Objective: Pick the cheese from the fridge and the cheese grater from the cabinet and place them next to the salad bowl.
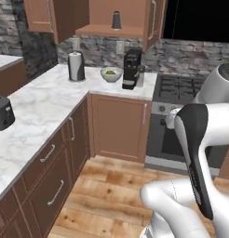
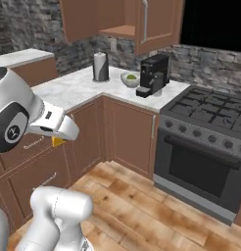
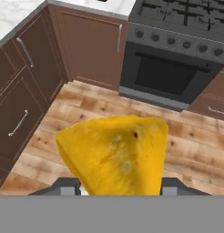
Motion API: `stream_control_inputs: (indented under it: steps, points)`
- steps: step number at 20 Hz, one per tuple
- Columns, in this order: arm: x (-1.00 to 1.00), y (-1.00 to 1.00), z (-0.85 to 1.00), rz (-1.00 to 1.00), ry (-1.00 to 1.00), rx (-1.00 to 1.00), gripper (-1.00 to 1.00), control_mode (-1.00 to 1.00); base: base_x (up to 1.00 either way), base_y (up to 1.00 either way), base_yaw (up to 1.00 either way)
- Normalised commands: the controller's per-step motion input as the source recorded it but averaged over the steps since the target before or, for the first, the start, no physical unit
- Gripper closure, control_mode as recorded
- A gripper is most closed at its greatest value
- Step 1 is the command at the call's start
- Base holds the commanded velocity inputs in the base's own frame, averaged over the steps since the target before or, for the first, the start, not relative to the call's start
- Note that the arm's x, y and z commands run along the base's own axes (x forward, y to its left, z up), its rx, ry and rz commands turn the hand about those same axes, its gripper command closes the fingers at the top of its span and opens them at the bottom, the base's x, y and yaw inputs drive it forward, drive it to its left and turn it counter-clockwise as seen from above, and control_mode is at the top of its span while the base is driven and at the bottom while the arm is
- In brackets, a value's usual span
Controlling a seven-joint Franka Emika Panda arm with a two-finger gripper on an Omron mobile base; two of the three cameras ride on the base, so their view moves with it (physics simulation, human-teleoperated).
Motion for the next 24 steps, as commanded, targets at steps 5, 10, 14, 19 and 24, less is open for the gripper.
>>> stream_control_inputs:
  steps: [5,10,14,19,24]
  points:
    - [0.00,0.00,0.00,0.00,0.00,0.00,1.00,1.00,0.72,0.04,0.17]
    - [0.00,0.00,0.00,0.00,0.00,0.00,1.00,1.00,0.76,0.09,0.00]
    - [0.00,0.00,0.00,0.00,0.00,0.00,1.00,1.00,0.70,0.26,0.00]
    - [0.00,0.00,0.00,0.00,0.00,0.00,1.00,1.00,0.61,0.42,-0.05]
    - [0.00,0.00,0.00,0.00,0.00,0.00,1.00,1.00,0.68,0.31,-0.27]
